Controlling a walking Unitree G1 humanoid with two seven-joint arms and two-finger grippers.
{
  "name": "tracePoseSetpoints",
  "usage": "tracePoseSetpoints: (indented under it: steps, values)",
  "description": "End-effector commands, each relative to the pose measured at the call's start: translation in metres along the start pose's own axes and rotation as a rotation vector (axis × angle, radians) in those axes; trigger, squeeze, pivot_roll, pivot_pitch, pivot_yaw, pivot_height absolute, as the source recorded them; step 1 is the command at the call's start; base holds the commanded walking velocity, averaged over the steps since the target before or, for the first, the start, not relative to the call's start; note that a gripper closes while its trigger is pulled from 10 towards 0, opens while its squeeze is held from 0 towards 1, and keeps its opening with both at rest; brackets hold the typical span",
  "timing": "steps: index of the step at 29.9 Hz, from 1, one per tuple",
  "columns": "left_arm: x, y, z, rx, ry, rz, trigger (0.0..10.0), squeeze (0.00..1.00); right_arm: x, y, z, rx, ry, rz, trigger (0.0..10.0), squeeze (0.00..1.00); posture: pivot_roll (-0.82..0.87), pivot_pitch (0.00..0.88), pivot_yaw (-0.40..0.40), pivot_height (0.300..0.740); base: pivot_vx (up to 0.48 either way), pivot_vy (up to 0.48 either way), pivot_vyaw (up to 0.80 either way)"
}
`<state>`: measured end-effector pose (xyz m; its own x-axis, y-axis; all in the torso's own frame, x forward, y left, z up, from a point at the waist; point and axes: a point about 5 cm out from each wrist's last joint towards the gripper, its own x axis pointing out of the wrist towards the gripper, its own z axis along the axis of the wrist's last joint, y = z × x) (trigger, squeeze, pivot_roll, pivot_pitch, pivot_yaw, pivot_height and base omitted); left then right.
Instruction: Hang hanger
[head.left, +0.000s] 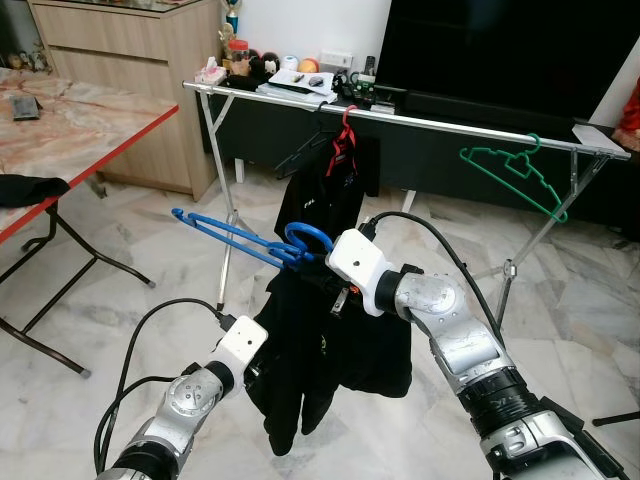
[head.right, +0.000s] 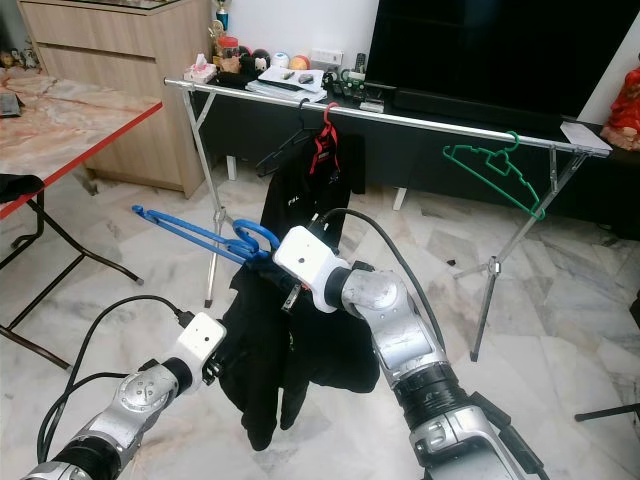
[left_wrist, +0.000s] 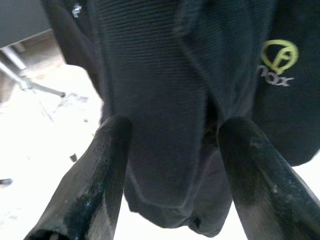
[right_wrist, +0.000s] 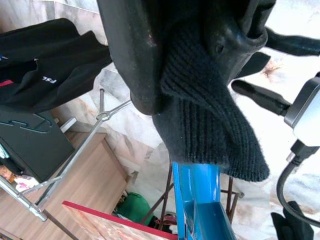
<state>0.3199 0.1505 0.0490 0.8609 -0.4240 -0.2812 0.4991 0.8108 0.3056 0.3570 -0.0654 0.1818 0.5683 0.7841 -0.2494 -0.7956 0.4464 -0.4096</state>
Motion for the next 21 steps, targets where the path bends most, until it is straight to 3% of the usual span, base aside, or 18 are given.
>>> tracePoseSetpoints:
  steps: [1, 4, 7, 13, 18, 19, 20, 21]
  values:
    - [0.002, -0.004, 0.002, 0.017, -0.005, -0.028, 10.0, 0.00, 0.000, -0.006, 0.019, -0.039, -0.060, -0.007, 0.0, 0.00, 0.06, 0.056, -0.098, 0.740, 0.000, 0.000, 0.00]
    - [0.003, -0.003, 0.002, 0.024, 0.004, -0.011, 10.0, 0.00, 0.000, -0.006, 0.020, -0.039, -0.062, -0.008, 0.0, 0.00, 0.06, 0.056, -0.099, 0.740, 0.000, 0.000, 0.00]
    - [0.002, 0.006, -0.001, 0.069, 0.044, 0.073, 10.0, 0.00, -0.001, -0.007, 0.020, -0.041, -0.059, -0.010, 0.0, 0.00, 0.06, 0.056, -0.099, 0.740, 0.000, 0.000, 0.00]
    - [-0.001, 0.020, -0.006, 0.084, 0.095, 0.188, 10.0, 0.00, -0.002, -0.007, 0.019, -0.042, -0.058, -0.006, 0.0, 0.00, 0.06, 0.056, -0.099, 0.740, 0.000, 0.000, 0.00]
    - [-0.002, 0.019, -0.007, 0.080, 0.094, 0.193, 10.0, 0.00, -0.003, -0.006, 0.019, -0.044, -0.059, -0.003, 0.0, 0.00, 0.06, 0.054, -0.100, 0.740, 0.000, 0.000, 0.00]
    - [-0.001, 0.019, -0.007, 0.078, 0.093, 0.201, 9.3, 0.00, -0.002, -0.006, 0.019, -0.045, -0.061, 0.000, 0.0, 0.00, 0.06, 0.053, -0.100, 0.740, 0.000, 0.000, 0.00]
    - [-0.001, 0.019, -0.007, 0.077, 0.093, 0.203, 3.6, 0.00, -0.002, -0.006, 0.019, -0.046, -0.062, 0.001, 0.0, 0.00, 0.06, 0.053, -0.100, 0.740, 0.000, 0.000, 0.00]
    - [-0.001, 0.019, -0.007, 0.067, 0.089, 0.208, 3.1, 0.00, -0.002, -0.006, 0.020, -0.048, -0.064, 0.003, 0.0, 0.00, 0.06, 0.053, -0.100, 0.740, 0.000, 0.000, 0.00]
